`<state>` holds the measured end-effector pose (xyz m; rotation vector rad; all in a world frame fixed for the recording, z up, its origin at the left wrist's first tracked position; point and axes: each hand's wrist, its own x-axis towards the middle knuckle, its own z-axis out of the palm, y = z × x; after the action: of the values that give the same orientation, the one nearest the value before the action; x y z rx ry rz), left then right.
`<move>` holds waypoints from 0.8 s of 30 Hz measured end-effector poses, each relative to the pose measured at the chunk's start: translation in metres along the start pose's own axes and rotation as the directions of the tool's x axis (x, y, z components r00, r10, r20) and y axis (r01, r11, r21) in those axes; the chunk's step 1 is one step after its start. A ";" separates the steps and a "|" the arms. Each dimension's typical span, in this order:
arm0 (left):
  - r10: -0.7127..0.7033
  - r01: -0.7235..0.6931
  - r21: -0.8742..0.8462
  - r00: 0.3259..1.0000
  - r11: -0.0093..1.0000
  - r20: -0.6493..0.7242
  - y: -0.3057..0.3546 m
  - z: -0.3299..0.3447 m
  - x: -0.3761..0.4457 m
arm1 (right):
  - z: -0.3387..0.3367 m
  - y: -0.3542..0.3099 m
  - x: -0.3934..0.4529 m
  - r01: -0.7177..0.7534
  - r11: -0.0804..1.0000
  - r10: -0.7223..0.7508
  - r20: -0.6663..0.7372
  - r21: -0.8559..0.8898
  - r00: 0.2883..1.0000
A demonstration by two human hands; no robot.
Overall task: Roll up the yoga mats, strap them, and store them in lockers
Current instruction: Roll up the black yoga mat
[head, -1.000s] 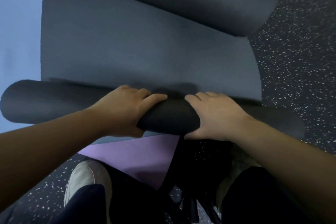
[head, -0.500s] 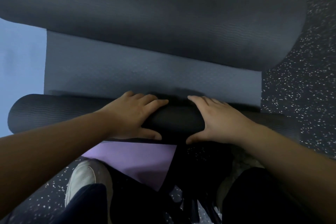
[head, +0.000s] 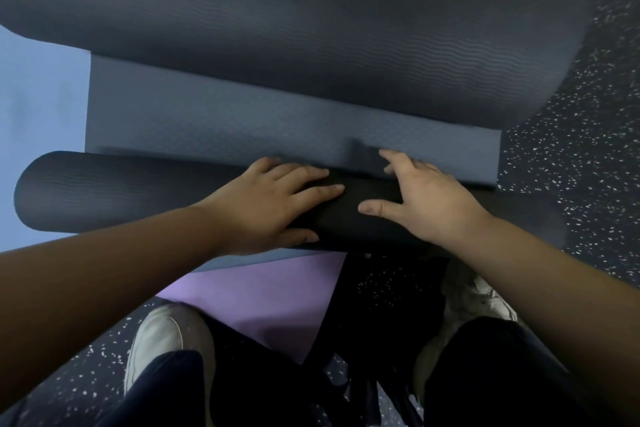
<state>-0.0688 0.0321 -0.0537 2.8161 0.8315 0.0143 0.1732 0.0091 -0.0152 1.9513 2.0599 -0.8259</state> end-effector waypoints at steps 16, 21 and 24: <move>-0.251 0.258 -0.031 0.956 0.966 0.153 -0.001 -0.011 0.018 | 0.015 -0.016 0.001 0.120 0.986 -0.138 -0.160 -0.118 0.977; -0.312 0.320 0.006 0.919 0.947 0.239 0.000 -0.015 0.024 | 0.038 -0.017 -0.007 0.124 0.970 -0.158 -0.155 -0.212 0.975; -0.315 0.325 0.002 0.915 0.946 0.251 0.000 -0.016 0.024 | 0.052 -0.014 -0.006 0.107 0.956 -0.160 -0.180 -0.274 0.971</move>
<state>-0.0496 0.0479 -0.0390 2.5379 1.1988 -0.3605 0.1481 -0.0226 -0.0515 1.8294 2.3001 -0.3625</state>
